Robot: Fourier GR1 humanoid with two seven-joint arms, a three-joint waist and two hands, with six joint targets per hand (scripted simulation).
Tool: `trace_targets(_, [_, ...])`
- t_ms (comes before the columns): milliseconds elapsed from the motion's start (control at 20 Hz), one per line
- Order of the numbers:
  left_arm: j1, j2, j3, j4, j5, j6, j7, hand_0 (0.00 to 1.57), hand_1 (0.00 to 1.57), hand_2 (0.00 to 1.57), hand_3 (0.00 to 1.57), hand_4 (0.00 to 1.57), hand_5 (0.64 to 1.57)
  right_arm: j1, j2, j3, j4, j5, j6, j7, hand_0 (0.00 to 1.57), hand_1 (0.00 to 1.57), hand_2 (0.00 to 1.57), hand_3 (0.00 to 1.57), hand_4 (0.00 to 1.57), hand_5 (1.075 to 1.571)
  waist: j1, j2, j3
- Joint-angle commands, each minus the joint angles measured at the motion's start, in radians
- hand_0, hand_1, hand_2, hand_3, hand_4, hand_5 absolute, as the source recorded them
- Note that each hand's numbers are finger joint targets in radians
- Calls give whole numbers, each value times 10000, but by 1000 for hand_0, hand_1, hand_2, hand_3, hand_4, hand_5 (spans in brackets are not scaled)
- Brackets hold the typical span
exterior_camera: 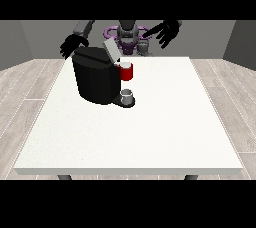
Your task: Insert the coffee pod into the coffee machine and close the lid
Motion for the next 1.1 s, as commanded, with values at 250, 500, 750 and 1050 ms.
trace_targets(250, [2249, -1308, 747, -602, 1596, -177, -491, 0, 0, 0, 0, 191, 1571, 914, -216, -93, -58, 72, 109, -337, 0, 0, 0, 0, 492, 1571, 1163, -1582, 10])
trace_targets(500, [3287, -1394, 1069, -683, 2182, -384, -373, 0, 0, 0, 0, 0, 1571, 751, -315, 798, -1284, 579, 249, 757, 0, 0, 0, 0, 349, 1571, 1091, -2177, 5])
trace_targets(750, [4318, -1550, 1128, -909, 2496, -504, -501, 0, 0, 0, 0, 0, 1571, 287, -830, 870, -2371, -50, 1236, 1757, 0, 0, 0, 0, 0, 1571, 1130, -2694, 3])
trace_targets(1050, [4753, -1753, 1109, -1658, 3199, -1035, -143, 0, 0, 0, 0, 0, 1571, -494, -1320, 817, -2569, -314, 1898, 2124, 0, 0, 0, 0, 0, 1571, 1748, -2408, 6])
